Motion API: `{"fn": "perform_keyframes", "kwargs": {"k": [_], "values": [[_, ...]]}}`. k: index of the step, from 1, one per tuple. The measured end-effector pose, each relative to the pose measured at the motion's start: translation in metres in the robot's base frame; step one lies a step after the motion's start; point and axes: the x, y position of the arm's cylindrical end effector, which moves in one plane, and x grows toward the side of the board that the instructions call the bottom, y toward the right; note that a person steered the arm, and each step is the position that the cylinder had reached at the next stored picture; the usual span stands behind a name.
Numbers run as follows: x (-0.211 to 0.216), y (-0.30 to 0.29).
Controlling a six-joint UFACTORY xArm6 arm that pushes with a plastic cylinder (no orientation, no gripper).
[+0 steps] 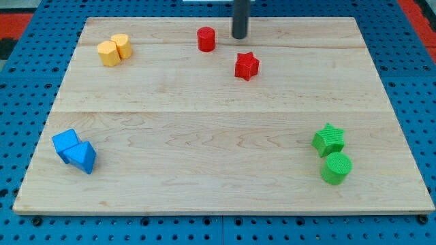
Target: Push red blocks towards yellow blocks
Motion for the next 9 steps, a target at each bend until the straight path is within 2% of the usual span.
{"fn": "perform_keyframes", "kwargs": {"k": [1, 2, 3, 5, 6, 7, 8, 9], "values": [[0.012, -0.067], [0.028, -0.067], [0.04, -0.005], [0.05, -0.127], [0.05, -0.17], [0.043, -0.08], [0.048, 0.035], [0.084, 0.094]]}}
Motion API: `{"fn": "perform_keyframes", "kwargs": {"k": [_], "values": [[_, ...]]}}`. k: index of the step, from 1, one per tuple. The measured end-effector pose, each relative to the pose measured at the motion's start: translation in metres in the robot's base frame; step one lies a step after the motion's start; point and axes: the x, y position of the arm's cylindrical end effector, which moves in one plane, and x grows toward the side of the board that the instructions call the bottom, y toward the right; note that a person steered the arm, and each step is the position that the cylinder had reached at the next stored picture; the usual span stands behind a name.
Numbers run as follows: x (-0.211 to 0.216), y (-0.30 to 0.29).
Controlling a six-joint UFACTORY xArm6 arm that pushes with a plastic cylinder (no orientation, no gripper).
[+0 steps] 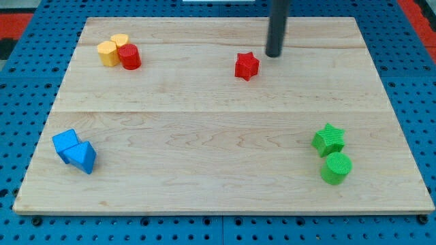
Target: Push red blocks towards yellow blocks
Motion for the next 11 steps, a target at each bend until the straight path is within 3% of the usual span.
{"fn": "perform_keyframes", "kwargs": {"k": [1, 2, 3, 4, 5, 7, 9, 10, 11], "values": [[0.032, -0.062], [-0.004, -0.167], [-0.03, -0.18], [-0.029, -0.127], [-0.036, -0.117], [-0.082, -0.129], [-0.037, -0.244], [-0.029, -0.137], [0.022, -0.036]]}}
